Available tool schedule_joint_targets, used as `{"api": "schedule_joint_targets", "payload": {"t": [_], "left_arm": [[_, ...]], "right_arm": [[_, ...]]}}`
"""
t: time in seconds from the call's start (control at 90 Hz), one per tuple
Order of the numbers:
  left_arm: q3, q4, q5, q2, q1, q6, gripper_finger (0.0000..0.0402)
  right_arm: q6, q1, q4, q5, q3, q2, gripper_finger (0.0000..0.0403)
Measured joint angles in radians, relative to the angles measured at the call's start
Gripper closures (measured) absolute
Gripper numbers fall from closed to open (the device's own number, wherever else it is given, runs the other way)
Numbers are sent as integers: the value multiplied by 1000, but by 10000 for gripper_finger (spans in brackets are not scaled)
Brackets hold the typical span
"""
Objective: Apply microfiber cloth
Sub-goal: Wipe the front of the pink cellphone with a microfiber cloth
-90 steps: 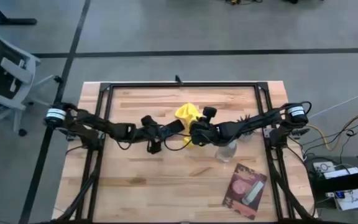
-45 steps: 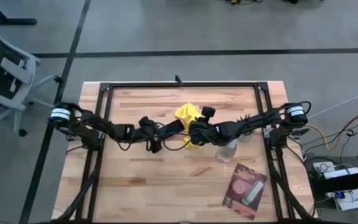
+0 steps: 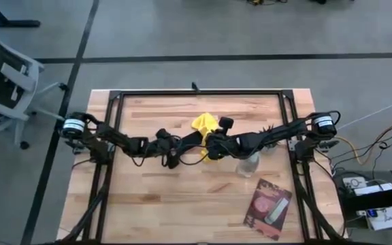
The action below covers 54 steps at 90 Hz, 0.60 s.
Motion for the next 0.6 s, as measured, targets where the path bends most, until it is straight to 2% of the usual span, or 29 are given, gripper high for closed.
{"api": "schedule_joint_targets", "payload": {"t": [0.178, 0.289, 0.467, 0.6], "left_arm": [[-3, -29, 75, -58, 1, -7, 48], [-2, -35, 84, -77, 1, -9, 30], [-1, -43, 83, -42, 1, -22, 7], [-1, -28, 81, -3, 1, -36, 5]], "right_arm": [[-1, -4, 1, 0, -1, 0, 403], [2, -4, 3, -1, -5, 0, 403], [9, -6, 6, -5, -17, 0, 403], [11, -10, 55, -56, -38, 0, 403]]}}
